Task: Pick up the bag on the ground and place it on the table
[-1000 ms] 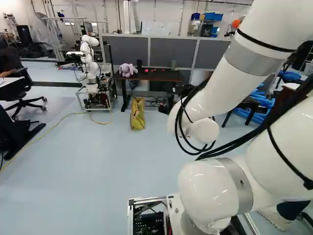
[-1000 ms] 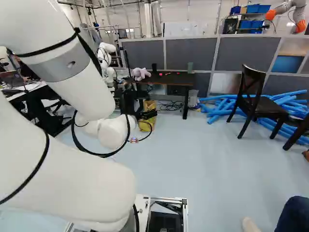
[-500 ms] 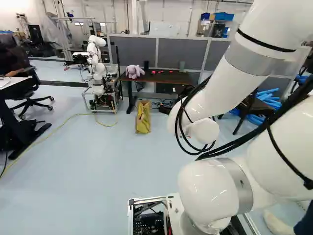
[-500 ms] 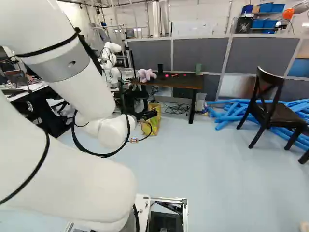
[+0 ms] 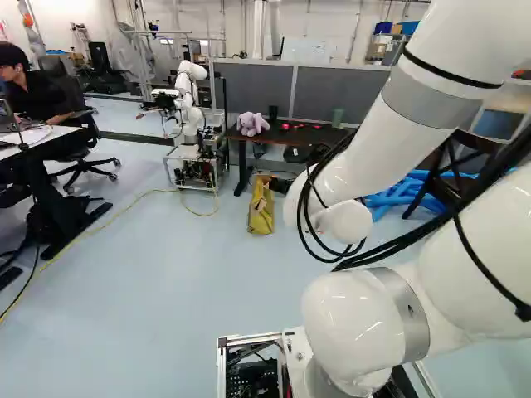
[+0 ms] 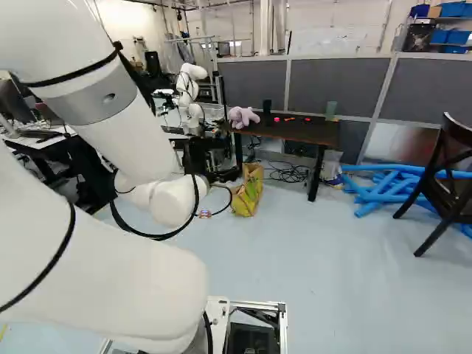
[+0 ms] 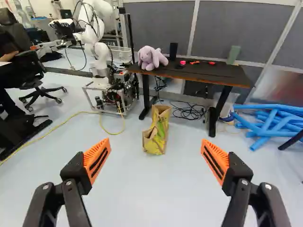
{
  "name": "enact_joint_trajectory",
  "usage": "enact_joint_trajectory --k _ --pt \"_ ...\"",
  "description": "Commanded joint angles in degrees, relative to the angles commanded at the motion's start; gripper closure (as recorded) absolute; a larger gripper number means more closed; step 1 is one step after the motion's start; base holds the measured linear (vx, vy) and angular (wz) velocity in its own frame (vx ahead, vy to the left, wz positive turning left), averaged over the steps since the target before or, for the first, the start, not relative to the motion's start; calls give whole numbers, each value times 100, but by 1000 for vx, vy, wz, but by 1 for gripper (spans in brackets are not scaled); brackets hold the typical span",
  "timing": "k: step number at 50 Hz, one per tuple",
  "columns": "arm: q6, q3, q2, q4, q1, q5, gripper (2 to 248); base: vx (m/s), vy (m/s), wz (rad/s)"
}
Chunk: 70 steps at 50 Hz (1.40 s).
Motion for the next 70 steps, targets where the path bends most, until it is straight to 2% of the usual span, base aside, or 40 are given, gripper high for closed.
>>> enact_joint_trajectory --k 16,40,70 --pt "0 0 0 0 0 0 3 228 54 229" --pt "0 0 0 0 0 0 3 238 4 -5" --pt "0 0 0 0 0 0 3 219 -37 -1"
